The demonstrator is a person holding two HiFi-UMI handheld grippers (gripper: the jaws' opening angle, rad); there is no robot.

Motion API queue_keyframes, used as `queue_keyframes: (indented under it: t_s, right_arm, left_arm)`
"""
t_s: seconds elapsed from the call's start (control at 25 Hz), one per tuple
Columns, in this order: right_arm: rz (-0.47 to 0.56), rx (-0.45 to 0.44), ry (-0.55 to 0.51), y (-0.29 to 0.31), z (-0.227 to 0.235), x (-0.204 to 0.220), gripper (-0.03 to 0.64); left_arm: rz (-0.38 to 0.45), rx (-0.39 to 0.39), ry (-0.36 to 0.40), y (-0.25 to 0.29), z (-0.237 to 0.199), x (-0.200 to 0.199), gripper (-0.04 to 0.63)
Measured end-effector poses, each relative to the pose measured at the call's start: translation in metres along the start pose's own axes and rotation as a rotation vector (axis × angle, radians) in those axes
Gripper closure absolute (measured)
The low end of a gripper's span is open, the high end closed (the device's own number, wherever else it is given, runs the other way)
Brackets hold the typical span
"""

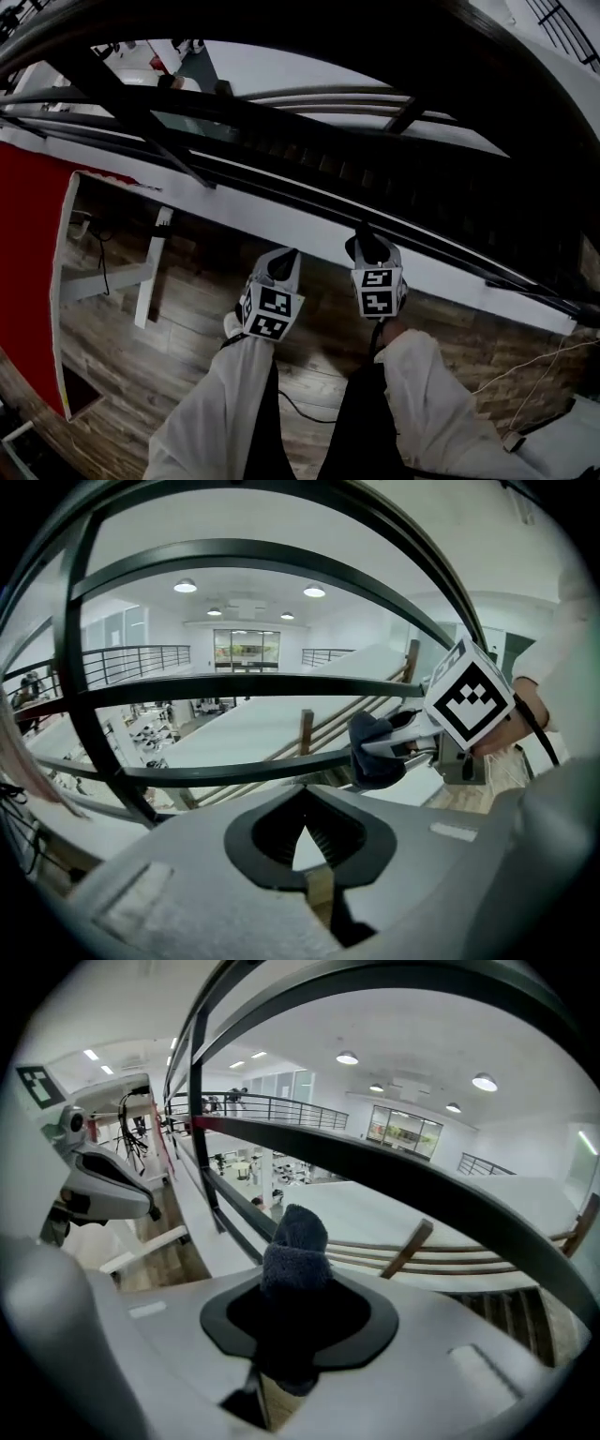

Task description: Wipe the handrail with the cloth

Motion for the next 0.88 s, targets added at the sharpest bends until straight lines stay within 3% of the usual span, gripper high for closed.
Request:
queue_keyframes:
  t_s: [0.24,0.44,0.68,0.88]
  right_arm:
    - [0.022,-0.107,-0.042,0.026,-0.144,-0.055,0.514]
    - [0.053,-0.162,-0.054,0.046,-0.232,-0.085,0.514]
    - [0.096,-0.196,-0.045,0.093,-0.285,-0.092,0.514]
    - [0.162,-0.214,-0.021,0.155,-0.316,-0.093,0.514]
  left_arm:
    - [0.009,-0.061,-0.042,-0.064,-0.103,0.044,0.595]
    - [0.023,-0.086,-0.032,-0.085,-0.171,0.072,0.595]
    - [0.067,-0.137,-0.062,-0.074,-0.224,0.105,0.595]
    - [0.096,-0.179,-0.022,-0.043,-0.267,0.136,0.595]
Point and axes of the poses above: the fingertips, and each gripper's own axes: y forward along the fingers, z to its right, x out of its underside, the point moved 2 cm from there along -y, backward along the fingers, and after that the axes turned 12 degrees about x, right-handed, at the moved point
